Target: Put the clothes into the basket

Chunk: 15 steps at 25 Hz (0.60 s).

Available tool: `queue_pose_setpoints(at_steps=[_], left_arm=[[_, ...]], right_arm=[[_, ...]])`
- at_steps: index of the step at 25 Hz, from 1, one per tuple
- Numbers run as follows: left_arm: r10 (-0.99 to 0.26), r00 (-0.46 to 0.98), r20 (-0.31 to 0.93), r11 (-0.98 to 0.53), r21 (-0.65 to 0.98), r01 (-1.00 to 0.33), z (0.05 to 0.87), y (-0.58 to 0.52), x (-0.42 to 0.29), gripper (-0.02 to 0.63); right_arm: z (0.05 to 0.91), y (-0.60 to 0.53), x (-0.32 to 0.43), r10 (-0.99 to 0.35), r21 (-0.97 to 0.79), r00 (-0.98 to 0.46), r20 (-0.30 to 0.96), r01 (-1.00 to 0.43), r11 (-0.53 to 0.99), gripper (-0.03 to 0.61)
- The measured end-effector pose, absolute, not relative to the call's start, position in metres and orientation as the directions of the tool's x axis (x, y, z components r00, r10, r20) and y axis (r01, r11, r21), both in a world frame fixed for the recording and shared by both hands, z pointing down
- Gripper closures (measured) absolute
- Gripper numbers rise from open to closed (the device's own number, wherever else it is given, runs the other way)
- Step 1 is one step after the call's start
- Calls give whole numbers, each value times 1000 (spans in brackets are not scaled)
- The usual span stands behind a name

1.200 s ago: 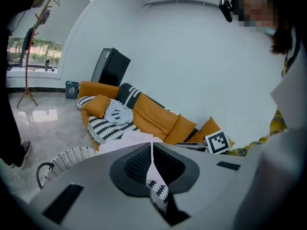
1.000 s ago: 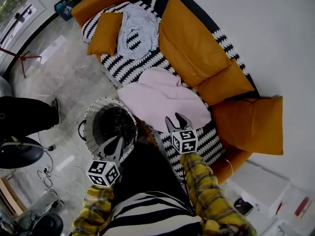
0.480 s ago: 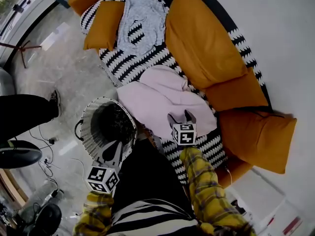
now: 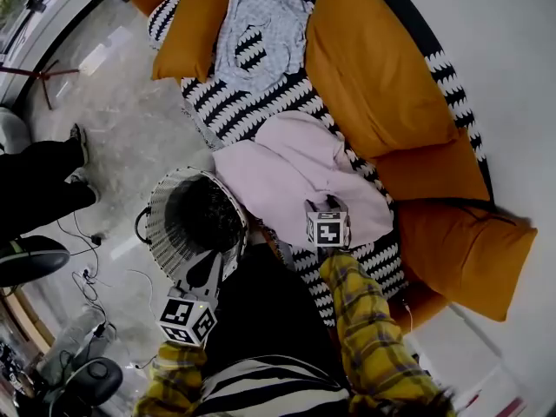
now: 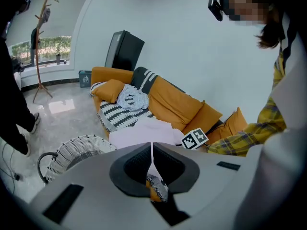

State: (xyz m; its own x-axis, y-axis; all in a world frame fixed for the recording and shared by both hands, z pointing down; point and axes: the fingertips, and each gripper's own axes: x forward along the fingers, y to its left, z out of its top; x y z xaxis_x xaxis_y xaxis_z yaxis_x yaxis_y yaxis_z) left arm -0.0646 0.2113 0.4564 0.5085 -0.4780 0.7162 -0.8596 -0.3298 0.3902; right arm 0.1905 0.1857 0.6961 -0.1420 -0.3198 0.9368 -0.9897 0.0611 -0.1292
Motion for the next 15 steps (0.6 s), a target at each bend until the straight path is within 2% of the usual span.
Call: queue_pose_setpoints(at_steps=[7,10,15], left_arm=[[-497,499,710,-309,392,-866,458,212,-66,589],[-510,492,705,-297,393,-870,459,213,-67,589],[-538,489,687,-284,398,-872,451,217,-71,589]], right_arm=[[703,190,190,-288,-117,-131,948,-991,67,469],[701,189,188,-313,-132,-148,938,-989,71,494],[671,188,186,-384,-139,-173,907,-984,113,500]])
